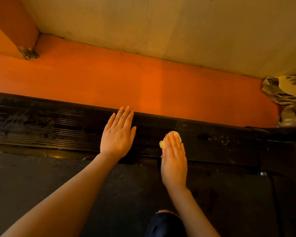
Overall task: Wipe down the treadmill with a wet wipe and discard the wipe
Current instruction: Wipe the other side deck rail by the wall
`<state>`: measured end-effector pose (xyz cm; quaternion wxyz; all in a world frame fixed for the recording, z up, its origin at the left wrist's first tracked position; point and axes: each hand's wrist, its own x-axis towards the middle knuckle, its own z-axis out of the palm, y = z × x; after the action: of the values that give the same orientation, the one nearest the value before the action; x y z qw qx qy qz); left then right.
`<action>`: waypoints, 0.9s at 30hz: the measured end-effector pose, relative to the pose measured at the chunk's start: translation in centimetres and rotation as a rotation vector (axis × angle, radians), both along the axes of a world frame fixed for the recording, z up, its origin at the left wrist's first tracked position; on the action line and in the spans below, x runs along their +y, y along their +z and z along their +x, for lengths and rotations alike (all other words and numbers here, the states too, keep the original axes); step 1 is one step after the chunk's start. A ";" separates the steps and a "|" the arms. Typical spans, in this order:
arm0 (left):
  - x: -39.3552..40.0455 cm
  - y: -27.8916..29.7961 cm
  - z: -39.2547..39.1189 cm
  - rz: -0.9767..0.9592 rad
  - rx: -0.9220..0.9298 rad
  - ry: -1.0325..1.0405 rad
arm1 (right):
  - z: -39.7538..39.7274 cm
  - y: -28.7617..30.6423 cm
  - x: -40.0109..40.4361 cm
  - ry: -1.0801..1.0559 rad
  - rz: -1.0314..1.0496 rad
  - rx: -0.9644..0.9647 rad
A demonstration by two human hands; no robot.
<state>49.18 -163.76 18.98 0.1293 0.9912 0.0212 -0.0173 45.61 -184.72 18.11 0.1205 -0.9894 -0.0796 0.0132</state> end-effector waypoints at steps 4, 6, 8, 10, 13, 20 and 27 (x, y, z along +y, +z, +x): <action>0.0 -0.1 0.0 -0.004 0.000 -0.005 | 3.5 0.3 -0.9 -0.111 0.001 0.013; 0.0 -0.1 0.0 -0.005 -0.003 -0.003 | 4.1 0.2 -0.2 -0.174 0.025 0.008; 0.0 -0.1 0.0 -0.001 -0.006 0.002 | 3.7 0.3 1.3 -0.156 0.056 0.001; 0.0 -0.1 0.0 -0.002 -0.005 -0.001 | 2.6 0.2 2.8 -0.034 0.068 0.002; 0.0 0.0 0.0 -0.009 -0.010 -0.004 | 2.2 0.0 2.9 0.116 0.028 0.003; 0.0 -0.1 0.0 -0.009 -0.011 0.000 | 5.1 0.5 -1.1 -0.185 0.039 0.056; 0.0 -0.1 0.0 -0.010 -0.020 0.000 | 4.3 0.9 3.2 0.072 0.069 0.086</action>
<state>49.19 -163.79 18.85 0.1346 0.9907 0.0197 -0.0074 49.90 -181.50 18.99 0.1574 -0.9797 -0.1105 0.0573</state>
